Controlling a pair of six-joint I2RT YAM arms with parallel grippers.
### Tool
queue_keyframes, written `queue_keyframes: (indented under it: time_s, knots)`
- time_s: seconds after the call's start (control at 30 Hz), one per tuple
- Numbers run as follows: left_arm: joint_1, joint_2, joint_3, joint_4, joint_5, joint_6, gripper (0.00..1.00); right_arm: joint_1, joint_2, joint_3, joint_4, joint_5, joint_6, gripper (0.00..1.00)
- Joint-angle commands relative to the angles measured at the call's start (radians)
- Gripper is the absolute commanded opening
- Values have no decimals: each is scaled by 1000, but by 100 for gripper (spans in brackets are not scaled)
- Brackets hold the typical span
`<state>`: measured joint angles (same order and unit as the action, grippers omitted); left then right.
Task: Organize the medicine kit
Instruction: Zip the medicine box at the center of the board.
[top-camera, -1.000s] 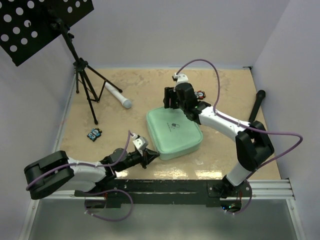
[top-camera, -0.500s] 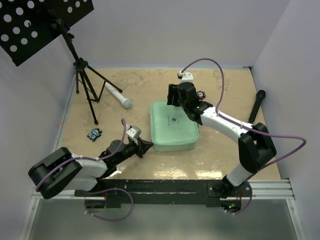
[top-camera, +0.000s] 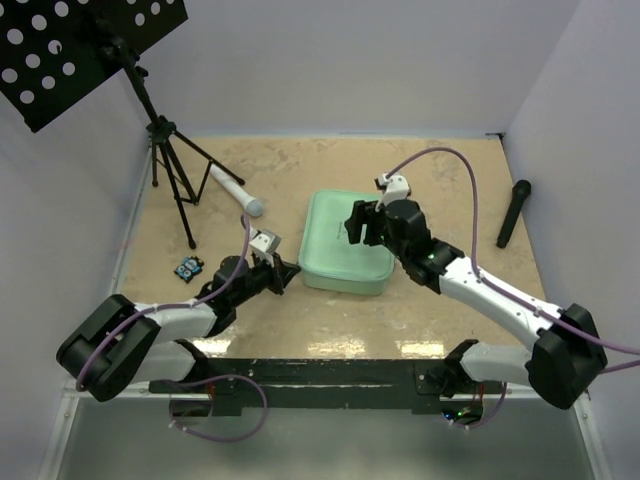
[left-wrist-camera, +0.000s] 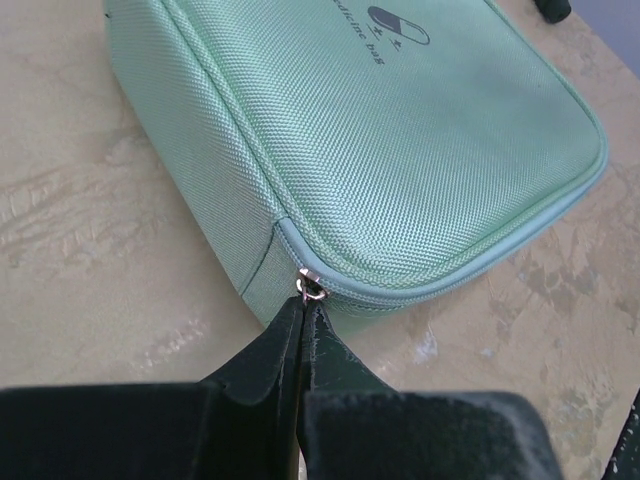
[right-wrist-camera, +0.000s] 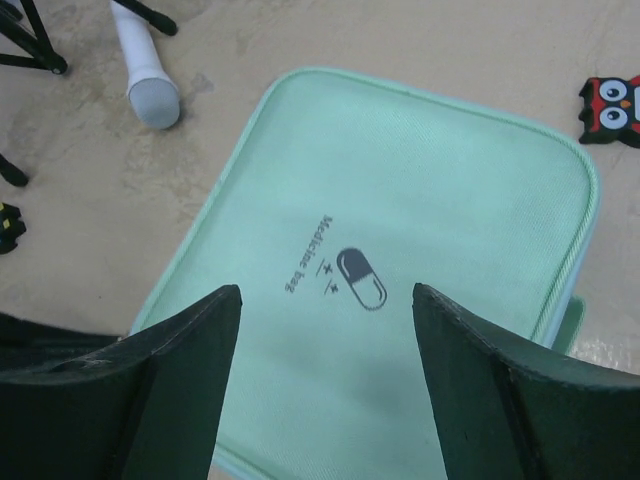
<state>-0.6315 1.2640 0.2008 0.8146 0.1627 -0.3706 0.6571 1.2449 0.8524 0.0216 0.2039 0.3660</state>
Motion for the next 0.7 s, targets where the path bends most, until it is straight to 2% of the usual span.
queue_keyframes:
  time_s: [0.0,0.13,0.33,0.53,0.67]
  knots:
    - [65,26,106,18,66,33,0,3,-97,-50,-20,119,72,75]
    - [122,121,167,40,147,28,0,-53,-125,-73,-49,140,189,77]
    - [185,215,268,15,247,70,0,-168,-94,-65,-57,-9,249,76]
    - [197,241,299,-14,276,101,0,-188,-93,-121,-52,-3,254,77]
    - [197,253,285,9,282,85,0,-192,-59,-161,-6,-53,274,77]
